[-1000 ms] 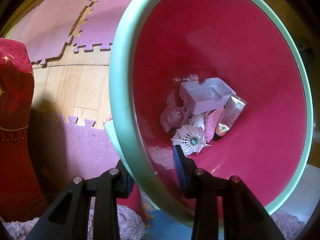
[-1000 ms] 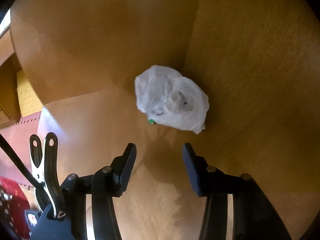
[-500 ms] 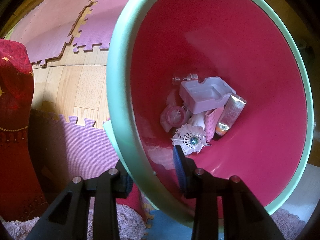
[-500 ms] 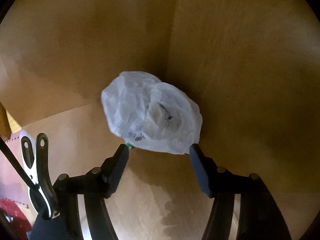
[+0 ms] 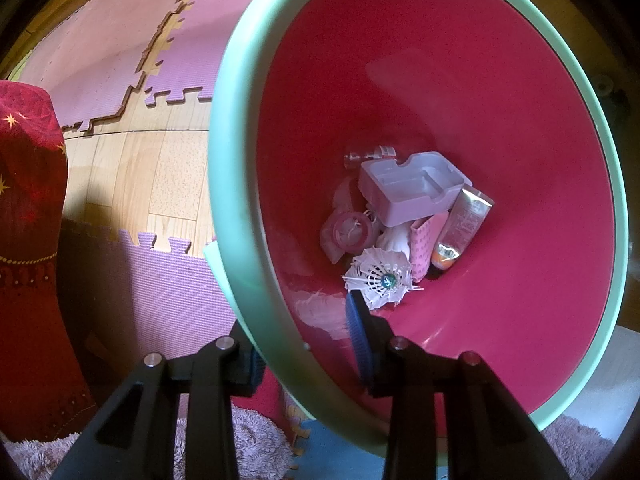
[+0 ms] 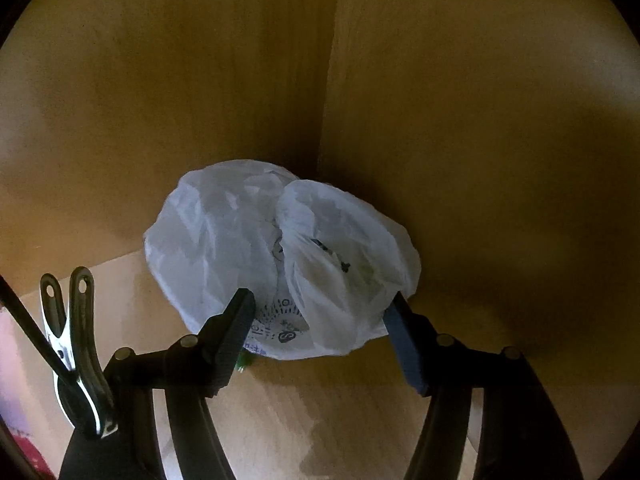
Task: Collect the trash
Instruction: 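Close the right tool on the white plastic bag, then lift the plastic bag with the right tool and carry it over the bucket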
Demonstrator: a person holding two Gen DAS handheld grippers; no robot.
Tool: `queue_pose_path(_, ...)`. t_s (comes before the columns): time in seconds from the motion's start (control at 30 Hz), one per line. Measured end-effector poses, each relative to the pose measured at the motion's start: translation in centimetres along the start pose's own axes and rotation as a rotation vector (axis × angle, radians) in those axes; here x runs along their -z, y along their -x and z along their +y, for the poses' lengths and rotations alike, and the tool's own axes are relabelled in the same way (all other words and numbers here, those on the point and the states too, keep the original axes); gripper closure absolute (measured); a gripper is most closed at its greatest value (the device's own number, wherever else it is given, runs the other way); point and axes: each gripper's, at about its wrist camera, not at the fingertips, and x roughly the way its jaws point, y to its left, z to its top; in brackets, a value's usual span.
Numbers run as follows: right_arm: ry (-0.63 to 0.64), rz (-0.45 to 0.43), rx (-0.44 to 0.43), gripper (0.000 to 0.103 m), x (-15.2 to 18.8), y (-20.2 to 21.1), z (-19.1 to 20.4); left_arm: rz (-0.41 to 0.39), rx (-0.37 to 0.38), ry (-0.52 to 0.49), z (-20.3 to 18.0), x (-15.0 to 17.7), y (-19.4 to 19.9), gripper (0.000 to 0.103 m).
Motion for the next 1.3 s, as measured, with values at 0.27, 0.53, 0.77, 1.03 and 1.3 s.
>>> queue_pose_path(0.27,-0.002,0.02,0.02,0.054,-0.2,-1.6,1.1,0.005,0.002,0.0,-0.2,0.0,-0.2,0.066)
queue_pose_path(0.53,-0.046,-0.046,0.044,0.089,-0.4,-0.2,1.1,0.007,0.004,0.0,-0.3,0.0,-0.3,0.066)
queue_pose_path(0.77,-0.043,-0.145,0.062,0.096,0.2,3.4,1.6,0.007,0.004,0.0,-0.3,0.0,-0.3,0.066)
queue_pose_path(1.03,-0.049,-0.188,-0.051,0.096,2.9,7.6,1.5,0.007,0.004,0.001,-0.3,0.0,-0.3,0.066)
queue_pose_path(1.3,0.004,-0.189,-0.15,0.096,5.7,10.8,3.4,0.007,0.004,0.0,-0.3,0.0,-0.3,0.066)
